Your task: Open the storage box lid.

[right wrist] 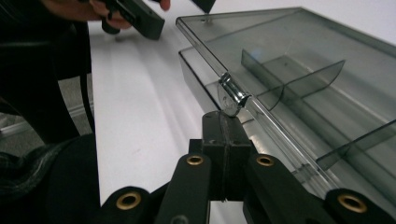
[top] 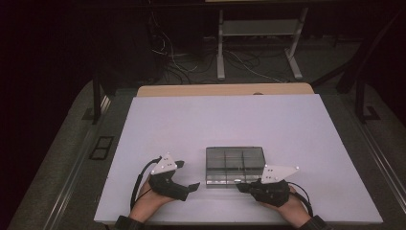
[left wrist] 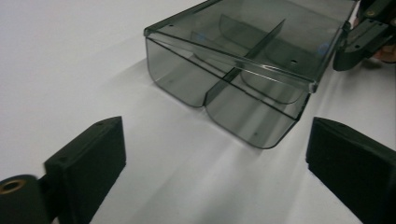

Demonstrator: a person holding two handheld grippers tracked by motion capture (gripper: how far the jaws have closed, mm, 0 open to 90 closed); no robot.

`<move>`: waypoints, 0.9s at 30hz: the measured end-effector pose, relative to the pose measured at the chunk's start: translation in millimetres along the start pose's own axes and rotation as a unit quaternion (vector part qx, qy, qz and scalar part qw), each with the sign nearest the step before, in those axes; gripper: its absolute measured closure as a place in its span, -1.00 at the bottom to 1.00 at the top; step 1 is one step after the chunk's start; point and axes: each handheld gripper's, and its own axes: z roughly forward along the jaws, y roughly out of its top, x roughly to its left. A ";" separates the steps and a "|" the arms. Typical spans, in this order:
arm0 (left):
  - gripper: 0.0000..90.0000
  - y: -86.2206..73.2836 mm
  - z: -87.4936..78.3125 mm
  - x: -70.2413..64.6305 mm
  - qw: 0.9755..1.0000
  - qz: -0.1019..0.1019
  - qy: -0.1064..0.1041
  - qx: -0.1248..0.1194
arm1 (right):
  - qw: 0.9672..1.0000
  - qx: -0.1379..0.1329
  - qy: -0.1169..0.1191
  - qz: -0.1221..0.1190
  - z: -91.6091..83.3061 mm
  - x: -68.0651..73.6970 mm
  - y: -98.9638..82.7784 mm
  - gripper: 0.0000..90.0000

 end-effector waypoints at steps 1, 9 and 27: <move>-0.88 0.3 0.5 -0.8 1.000 -0.002 -0.002 -0.002 | 1.000 -0.002 0.001 0.002 -1.0 -0.3 1.1 0.99; -0.64 4.5 2.1 -7.0 0.999 0.006 -0.026 -0.018 | 1.000 -0.009 0.002 0.010 -5.1 -3.0 7.2 0.99; 0.65 12.5 4.4 -13.9 0.997 -0.005 -0.074 -0.032 | 1.000 -0.022 0.003 0.015 -10.3 -5.5 13.8 0.98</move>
